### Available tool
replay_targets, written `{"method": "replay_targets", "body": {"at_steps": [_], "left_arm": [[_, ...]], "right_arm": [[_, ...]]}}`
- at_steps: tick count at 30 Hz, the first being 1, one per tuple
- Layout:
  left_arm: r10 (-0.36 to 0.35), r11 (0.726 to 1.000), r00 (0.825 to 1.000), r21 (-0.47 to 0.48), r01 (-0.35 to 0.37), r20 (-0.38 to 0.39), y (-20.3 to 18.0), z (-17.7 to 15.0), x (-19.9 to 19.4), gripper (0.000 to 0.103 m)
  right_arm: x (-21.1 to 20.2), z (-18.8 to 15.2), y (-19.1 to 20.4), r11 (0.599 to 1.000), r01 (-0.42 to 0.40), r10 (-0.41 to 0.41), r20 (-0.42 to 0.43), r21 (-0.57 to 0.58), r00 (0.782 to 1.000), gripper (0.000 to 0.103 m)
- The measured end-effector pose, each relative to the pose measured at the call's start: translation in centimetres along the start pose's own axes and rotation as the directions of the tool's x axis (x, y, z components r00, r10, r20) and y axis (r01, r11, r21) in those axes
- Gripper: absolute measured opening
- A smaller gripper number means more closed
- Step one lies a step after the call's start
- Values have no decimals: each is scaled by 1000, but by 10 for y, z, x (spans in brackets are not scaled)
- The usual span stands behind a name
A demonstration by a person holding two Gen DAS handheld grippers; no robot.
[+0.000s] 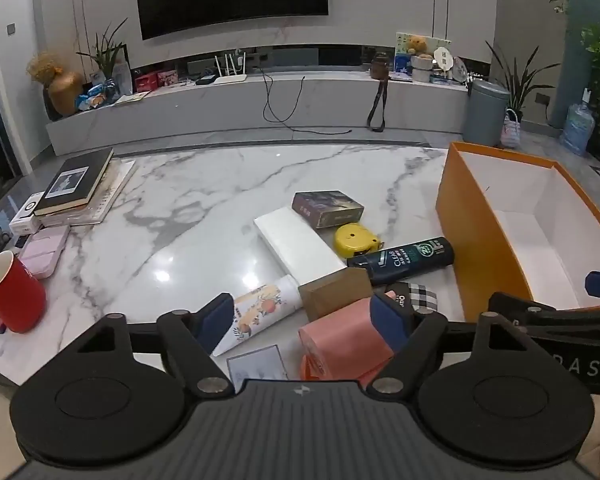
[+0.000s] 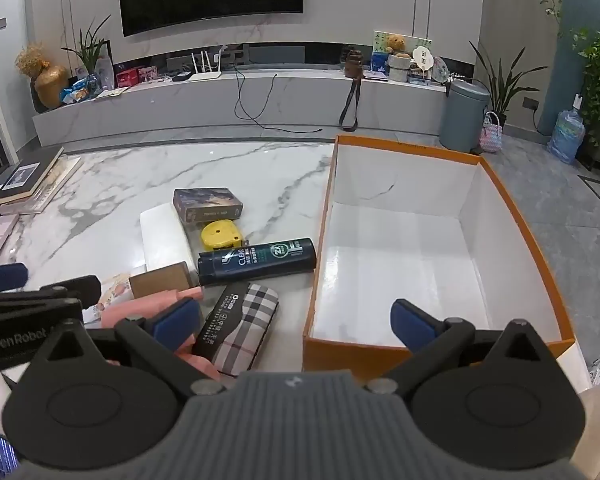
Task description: Organize rigid objects
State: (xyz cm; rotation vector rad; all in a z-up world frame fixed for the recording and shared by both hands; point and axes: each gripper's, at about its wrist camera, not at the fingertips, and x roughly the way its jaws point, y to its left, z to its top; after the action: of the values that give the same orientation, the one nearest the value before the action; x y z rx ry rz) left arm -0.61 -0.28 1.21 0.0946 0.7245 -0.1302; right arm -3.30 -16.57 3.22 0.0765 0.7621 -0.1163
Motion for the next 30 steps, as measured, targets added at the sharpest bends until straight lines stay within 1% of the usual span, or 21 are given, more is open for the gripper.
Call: {"method": "replay_targets", "body": {"at_steps": [2, 3, 4, 6, 9, 10, 12, 14, 19, 30], "left_arm": [[-19, 1000, 999, 6, 19, 40, 1, -3, -1, 84], [-16, 1000, 999, -3, 16, 38, 1, -3, 0, 84], [-22, 1000, 1000, -17, 22, 20, 3, -2, 2, 84], [-70, 996, 997, -49, 71, 36, 6, -5, -3, 83], [-40, 999, 998, -33, 42, 58, 6, -6, -5, 83], [-31, 999, 998, -18, 32, 54, 5, -6, -5, 83], [-26, 1000, 999, 7, 26, 23, 4, -5, -4, 83], [-14, 1000, 1000, -1, 14, 28, 5, -6, -5, 83], [30, 998, 999, 50, -31, 28, 0, -8, -5, 84], [37, 999, 999, 36, -37, 4, 4, -10, -3, 84]], "right_arm": [[0, 0, 0, 1000, 1, -1, 1, 0, 1000, 101], [0, 0, 0, 1000, 1, -1, 1, 0, 1000, 101], [0, 0, 0, 1000, 1, -1, 1, 0, 1000, 101], [0, 0, 0, 1000, 1, -1, 1, 0, 1000, 101], [-1, 1, 1, 1000, 2, -2, 0, 0, 1000, 101], [-1, 0, 1, 1000, 2, -2, 0, 0, 1000, 101], [-1, 0, 1, 1000, 2, -2, 1, 0, 1000, 101], [-1, 0, 1, 1000, 2, -2, 2, -1, 1000, 101], [-1, 0, 1, 1000, 1, -1, 2, 0, 1000, 101], [-2, -4, 2, 1000, -3, 3, -3, -1, 1000, 101]]}}
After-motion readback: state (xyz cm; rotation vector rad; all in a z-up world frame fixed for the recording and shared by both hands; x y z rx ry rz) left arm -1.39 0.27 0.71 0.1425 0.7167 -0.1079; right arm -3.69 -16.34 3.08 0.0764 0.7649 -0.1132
